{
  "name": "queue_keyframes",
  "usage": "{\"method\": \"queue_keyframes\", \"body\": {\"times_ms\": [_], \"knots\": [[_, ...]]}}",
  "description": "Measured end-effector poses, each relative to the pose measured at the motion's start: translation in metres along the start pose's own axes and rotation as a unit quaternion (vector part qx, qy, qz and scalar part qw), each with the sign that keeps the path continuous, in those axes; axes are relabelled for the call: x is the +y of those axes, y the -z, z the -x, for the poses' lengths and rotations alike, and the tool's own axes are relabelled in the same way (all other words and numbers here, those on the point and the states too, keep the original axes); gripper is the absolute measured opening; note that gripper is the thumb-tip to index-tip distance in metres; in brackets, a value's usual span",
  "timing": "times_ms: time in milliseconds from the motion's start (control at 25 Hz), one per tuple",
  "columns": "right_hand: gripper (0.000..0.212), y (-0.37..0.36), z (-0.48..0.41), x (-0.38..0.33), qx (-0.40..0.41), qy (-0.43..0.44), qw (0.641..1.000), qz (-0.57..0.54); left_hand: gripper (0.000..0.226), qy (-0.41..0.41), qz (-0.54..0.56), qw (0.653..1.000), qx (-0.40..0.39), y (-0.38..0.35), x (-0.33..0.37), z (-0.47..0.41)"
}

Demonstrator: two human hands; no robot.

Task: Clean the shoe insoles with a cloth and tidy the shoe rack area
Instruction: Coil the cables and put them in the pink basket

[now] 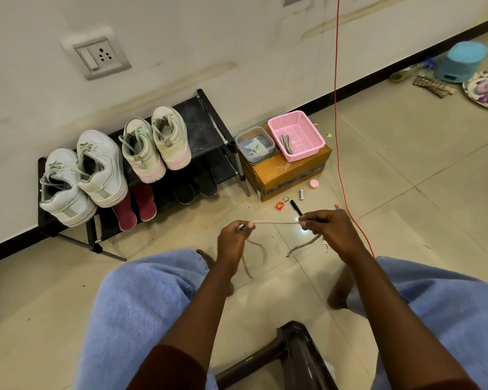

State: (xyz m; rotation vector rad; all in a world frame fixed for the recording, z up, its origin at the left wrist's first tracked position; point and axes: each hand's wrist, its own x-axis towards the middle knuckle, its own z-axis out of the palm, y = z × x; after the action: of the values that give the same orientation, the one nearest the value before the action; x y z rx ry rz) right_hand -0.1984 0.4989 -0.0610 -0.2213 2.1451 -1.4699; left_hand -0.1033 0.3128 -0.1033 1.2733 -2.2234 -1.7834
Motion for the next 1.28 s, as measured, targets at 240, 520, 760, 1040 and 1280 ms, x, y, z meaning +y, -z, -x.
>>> {"method": "queue_keyframes", "body": {"times_ms": [240,520,760,1040,1280], "knots": [[0.017,0.007,0.003,-0.007,0.015,0.019,0.999,-0.033,0.034,0.012,-0.004,0.998,0.067,0.005,-0.002,0.004],[0.014,-0.025,0.001,-0.004,-0.046,0.046,0.997,0.032,0.022,-0.113,-0.016,0.984,-0.134,-0.028,0.013,0.028],[0.018,-0.008,-0.001,0.001,-0.027,-0.005,0.999,-0.017,0.012,-0.048,0.004,0.999,-0.010,-0.015,0.004,0.008],[0.023,0.022,0.001,-0.006,-0.028,-0.067,0.944,-0.322,0.024,0.038,0.015,0.995,0.095,0.005,-0.016,-0.016],[0.016,0.040,0.003,-0.017,-0.035,-0.094,0.879,-0.466,0.021,0.102,0.017,0.986,0.134,0.013,-0.033,-0.026]]}}
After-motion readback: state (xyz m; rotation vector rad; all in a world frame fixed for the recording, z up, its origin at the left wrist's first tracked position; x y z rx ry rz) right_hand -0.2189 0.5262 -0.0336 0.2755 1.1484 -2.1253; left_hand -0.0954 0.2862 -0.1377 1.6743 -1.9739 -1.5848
